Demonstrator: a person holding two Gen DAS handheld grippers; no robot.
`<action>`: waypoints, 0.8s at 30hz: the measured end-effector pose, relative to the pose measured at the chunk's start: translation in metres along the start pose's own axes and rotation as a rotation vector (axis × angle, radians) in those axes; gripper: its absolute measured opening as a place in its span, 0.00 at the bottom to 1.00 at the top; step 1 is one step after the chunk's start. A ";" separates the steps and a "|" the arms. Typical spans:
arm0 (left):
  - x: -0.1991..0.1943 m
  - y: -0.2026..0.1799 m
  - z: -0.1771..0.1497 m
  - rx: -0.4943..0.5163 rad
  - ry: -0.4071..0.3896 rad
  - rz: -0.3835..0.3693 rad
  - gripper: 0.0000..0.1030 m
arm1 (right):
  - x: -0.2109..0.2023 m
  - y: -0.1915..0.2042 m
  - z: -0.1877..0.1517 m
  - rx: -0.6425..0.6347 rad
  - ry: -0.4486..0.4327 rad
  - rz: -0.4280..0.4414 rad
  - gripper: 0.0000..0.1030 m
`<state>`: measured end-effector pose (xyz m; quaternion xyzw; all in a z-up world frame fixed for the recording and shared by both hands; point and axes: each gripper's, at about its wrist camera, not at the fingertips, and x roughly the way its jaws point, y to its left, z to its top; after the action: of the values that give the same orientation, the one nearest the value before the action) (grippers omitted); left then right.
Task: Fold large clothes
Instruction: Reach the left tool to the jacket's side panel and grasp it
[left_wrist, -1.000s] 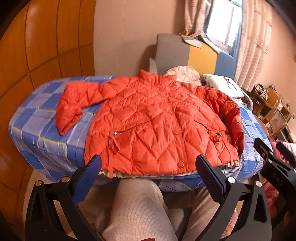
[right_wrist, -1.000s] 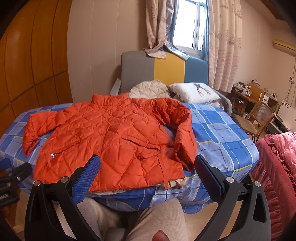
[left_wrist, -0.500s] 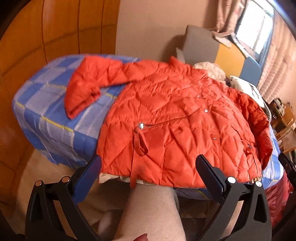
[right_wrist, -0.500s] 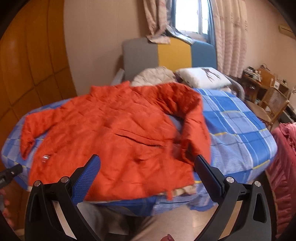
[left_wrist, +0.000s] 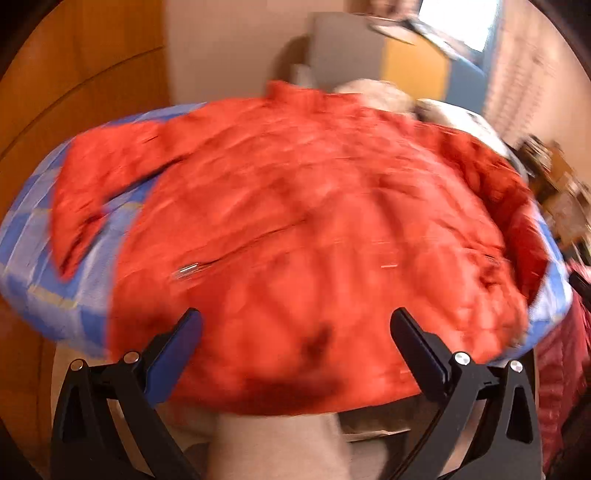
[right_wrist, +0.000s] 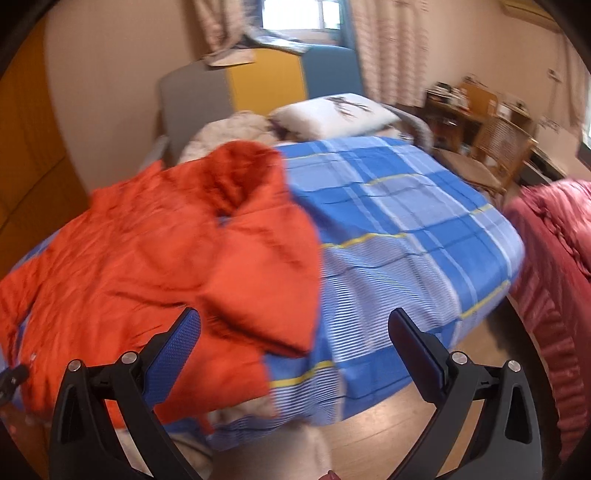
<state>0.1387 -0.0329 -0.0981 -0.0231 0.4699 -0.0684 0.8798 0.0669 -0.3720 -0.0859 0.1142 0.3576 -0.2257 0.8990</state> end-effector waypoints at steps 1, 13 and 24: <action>0.000 -0.014 0.003 0.029 -0.004 -0.023 0.98 | 0.005 -0.009 0.002 0.018 0.003 -0.047 0.97; 0.004 -0.165 0.048 0.225 -0.056 -0.308 0.96 | 0.056 -0.045 0.007 0.013 0.069 -0.285 0.97; 0.062 -0.261 0.054 0.307 0.102 -0.478 0.63 | 0.078 -0.066 0.009 0.043 0.107 -0.331 0.97</action>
<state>0.1917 -0.3011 -0.0919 0.0035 0.4788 -0.3453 0.8072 0.0899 -0.4579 -0.1364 0.0848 0.4141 -0.3717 0.8266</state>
